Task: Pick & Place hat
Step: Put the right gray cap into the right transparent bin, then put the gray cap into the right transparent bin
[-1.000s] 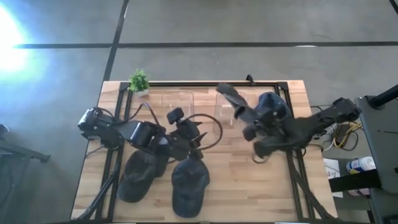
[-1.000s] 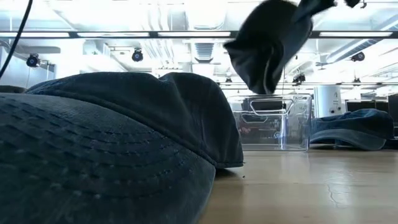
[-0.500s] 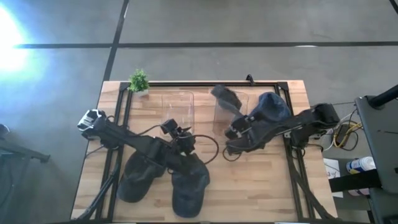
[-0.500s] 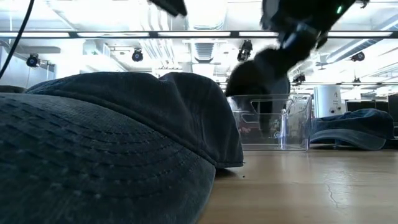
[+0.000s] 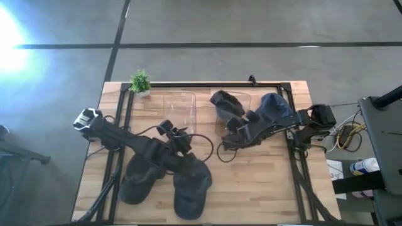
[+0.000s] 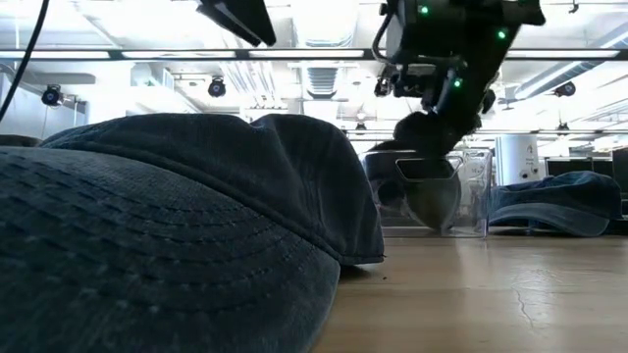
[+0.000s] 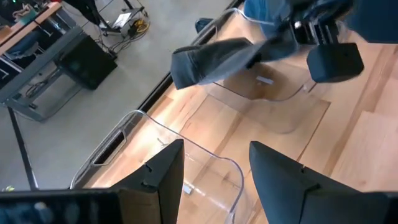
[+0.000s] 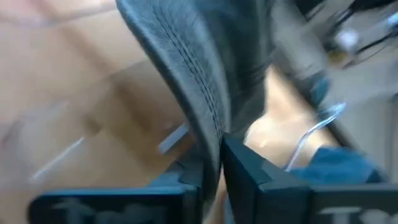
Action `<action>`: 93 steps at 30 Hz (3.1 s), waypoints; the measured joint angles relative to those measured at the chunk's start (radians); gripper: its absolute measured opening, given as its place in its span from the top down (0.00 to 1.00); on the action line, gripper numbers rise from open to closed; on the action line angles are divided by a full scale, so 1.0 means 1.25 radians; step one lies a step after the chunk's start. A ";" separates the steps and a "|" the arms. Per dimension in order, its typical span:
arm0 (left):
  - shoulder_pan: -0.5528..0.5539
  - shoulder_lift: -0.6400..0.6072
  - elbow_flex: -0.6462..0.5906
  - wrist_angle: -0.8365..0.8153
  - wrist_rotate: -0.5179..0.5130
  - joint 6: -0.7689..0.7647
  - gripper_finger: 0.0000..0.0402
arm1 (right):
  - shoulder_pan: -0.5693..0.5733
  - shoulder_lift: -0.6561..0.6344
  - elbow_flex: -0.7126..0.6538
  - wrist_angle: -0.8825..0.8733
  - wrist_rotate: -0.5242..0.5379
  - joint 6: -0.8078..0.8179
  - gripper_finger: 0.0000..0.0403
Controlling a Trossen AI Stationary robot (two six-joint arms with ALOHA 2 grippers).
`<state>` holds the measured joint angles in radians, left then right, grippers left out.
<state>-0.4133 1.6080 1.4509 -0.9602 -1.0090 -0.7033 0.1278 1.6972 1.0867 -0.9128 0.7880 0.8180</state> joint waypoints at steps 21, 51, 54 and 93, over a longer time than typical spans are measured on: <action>0.001 -0.105 0.001 -0.204 0.082 -0.104 0.56 | 0.007 -0.260 0.026 -0.046 -0.274 -0.070 0.52; -0.260 -0.142 -0.299 -0.178 0.716 -0.533 0.56 | 0.207 -0.061 -0.010 0.276 -0.420 0.022 0.52; -0.267 -0.139 -0.327 -0.166 0.646 -0.565 0.56 | 0.207 -0.052 -0.009 0.307 -0.419 0.023 0.52; -0.283 -0.197 -0.263 -0.070 0.624 -0.536 0.95 | 0.302 -0.164 -0.013 0.248 -0.286 0.157 0.52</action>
<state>-0.7674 1.3620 1.1217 -1.0478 -0.2285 -1.3734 0.5049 1.4921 1.0699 -0.6033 0.4302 1.0145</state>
